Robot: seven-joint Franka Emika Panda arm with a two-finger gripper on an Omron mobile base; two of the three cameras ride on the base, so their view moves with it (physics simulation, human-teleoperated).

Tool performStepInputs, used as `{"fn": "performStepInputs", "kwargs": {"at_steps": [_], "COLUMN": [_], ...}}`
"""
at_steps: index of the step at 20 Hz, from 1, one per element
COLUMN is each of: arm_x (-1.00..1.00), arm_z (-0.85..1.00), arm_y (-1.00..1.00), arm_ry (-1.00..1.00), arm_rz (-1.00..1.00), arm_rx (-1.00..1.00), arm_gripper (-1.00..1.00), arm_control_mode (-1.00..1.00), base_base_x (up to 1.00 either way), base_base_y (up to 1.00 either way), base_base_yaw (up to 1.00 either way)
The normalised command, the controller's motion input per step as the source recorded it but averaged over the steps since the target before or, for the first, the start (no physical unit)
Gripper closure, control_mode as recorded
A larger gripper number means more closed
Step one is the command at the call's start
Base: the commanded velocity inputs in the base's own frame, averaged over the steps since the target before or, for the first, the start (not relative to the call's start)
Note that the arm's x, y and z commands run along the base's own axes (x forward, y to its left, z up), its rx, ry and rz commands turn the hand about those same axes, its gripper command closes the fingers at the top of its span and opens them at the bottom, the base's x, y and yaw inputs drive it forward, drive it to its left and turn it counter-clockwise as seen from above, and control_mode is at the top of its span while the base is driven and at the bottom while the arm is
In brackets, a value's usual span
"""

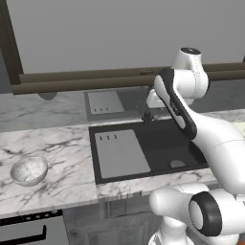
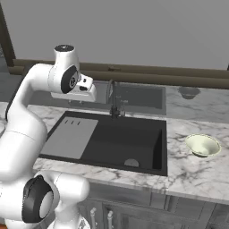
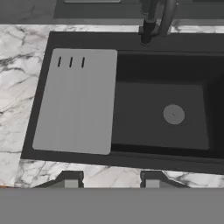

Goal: Rinse each bowl for a few seconds and place them down in the sink or on the counter.

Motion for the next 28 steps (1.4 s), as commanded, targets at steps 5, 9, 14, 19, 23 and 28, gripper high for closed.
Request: {"fn": "performStepInputs", "kwargs": {"at_steps": [5, 9, 14, 19, 23, 28], "arm_x": [-0.11, -0.30, -0.33, -0.07, 0.00, 0.00], "arm_z": [0.00, 0.00, 0.00, 0.00, 0.00, 0.00], "arm_y": [0.00, 0.00, -0.13, -0.34, -0.36, -0.42], "arm_ry": [-0.05, -0.06, -0.05, -0.01, 0.00, 0.00], "arm_rz": [0.00, 0.00, -0.01, 0.02, 0.04, 0.03], "arm_rx": [0.00, 0.00, 0.00, 0.00, 0.00, 0.00], "arm_gripper": [-1.00, -1.00, -1.00, -1.00, -1.00, -1.00], "arm_control_mode": [-1.00, -1.00, -1.00, -1.00, -1.00, -1.00], "base_base_x": [0.00, 0.00, 0.00, 0.00, 0.00, 0.00], "base_base_y": [0.00, 0.00, 0.00, 0.00, 0.00, 0.00], "base_base_yaw": [0.00, 0.00, 0.00, 0.00, 0.00, 0.00]}}
